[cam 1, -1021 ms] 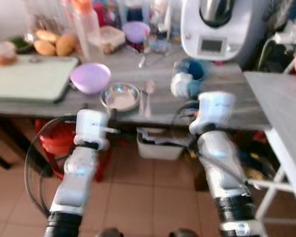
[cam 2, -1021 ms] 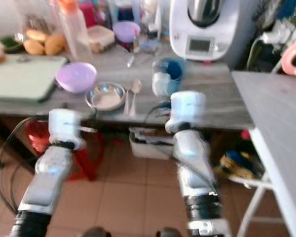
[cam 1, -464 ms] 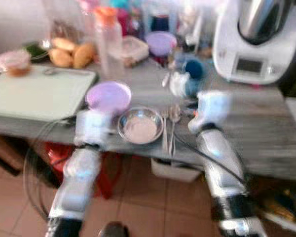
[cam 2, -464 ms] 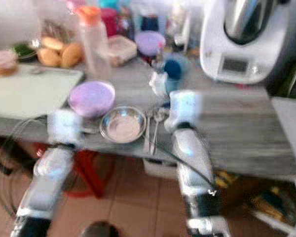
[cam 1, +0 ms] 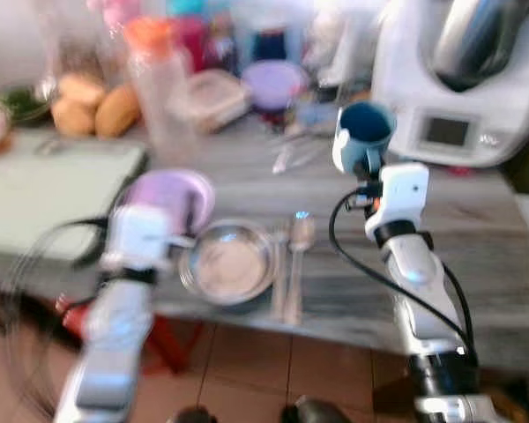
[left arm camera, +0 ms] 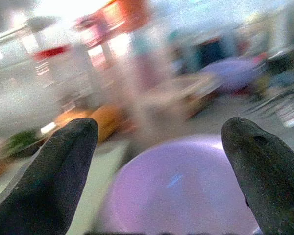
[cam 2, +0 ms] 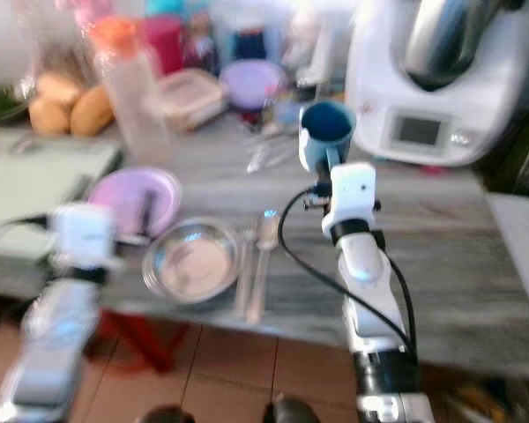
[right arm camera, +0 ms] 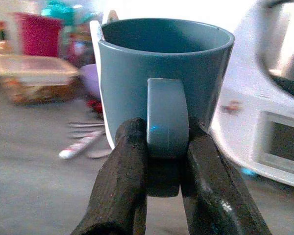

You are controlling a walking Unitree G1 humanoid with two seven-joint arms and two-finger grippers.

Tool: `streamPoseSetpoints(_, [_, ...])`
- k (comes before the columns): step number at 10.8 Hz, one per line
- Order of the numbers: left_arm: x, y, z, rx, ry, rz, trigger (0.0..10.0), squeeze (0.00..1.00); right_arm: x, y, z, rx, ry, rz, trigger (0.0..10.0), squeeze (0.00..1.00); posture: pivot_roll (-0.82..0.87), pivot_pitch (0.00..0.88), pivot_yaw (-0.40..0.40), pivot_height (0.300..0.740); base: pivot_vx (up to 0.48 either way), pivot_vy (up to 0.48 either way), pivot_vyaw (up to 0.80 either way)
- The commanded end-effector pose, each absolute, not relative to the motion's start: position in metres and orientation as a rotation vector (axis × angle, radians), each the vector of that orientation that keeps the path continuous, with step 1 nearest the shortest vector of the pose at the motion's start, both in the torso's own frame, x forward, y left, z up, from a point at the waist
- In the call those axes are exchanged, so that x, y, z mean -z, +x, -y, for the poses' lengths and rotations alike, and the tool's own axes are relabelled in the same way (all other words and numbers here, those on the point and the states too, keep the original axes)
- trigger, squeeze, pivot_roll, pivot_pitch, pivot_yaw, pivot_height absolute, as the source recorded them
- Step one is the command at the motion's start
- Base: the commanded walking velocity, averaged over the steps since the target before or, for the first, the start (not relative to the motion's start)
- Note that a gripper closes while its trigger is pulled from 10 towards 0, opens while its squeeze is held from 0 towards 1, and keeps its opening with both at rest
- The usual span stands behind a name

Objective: Setting the table

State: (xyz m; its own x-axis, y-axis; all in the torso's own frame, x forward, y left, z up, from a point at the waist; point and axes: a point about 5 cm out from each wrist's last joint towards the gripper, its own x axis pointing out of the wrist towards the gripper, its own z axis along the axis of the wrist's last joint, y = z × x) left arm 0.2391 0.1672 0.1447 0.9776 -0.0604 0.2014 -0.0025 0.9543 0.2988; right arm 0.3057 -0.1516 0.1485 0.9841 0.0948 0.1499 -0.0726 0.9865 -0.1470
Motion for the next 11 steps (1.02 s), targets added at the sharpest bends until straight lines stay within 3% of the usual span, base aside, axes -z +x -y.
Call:
streamPoseSetpoints(1, [-0.146, 0.234, -0.172, 0.01, 0.312, 0.199, 10.0, 0.0, -0.15, 0.307, 0.153, -0.084, -0.137, 0.162, 10.0, 0.0, 0.07, 0.0, -0.01, 0.74, 0.0, 0.0, 0.0])
streamPoseSetpoints(4, [-0.133, 0.218, -0.195, -0.074, 0.313, 0.105, 10.0, 0.0, -0.149, 0.315, 0.156, -0.179, -0.091, 0.117, 10.0, 0.0, 0.09, 0.0, -0.02, 0.74, 0.0, 0.0, 0.0])
streamPoseSetpoints(11, [-0.136, 0.221, -0.192, -0.043, 0.273, 0.11, 10.0, 0.0, -0.132, 0.308, 0.135, -0.444, -0.043, 0.018, 10.0, 0.0, 0.1, 0.0, -0.024, 0.74, 0.0, 0.0, 0.0])
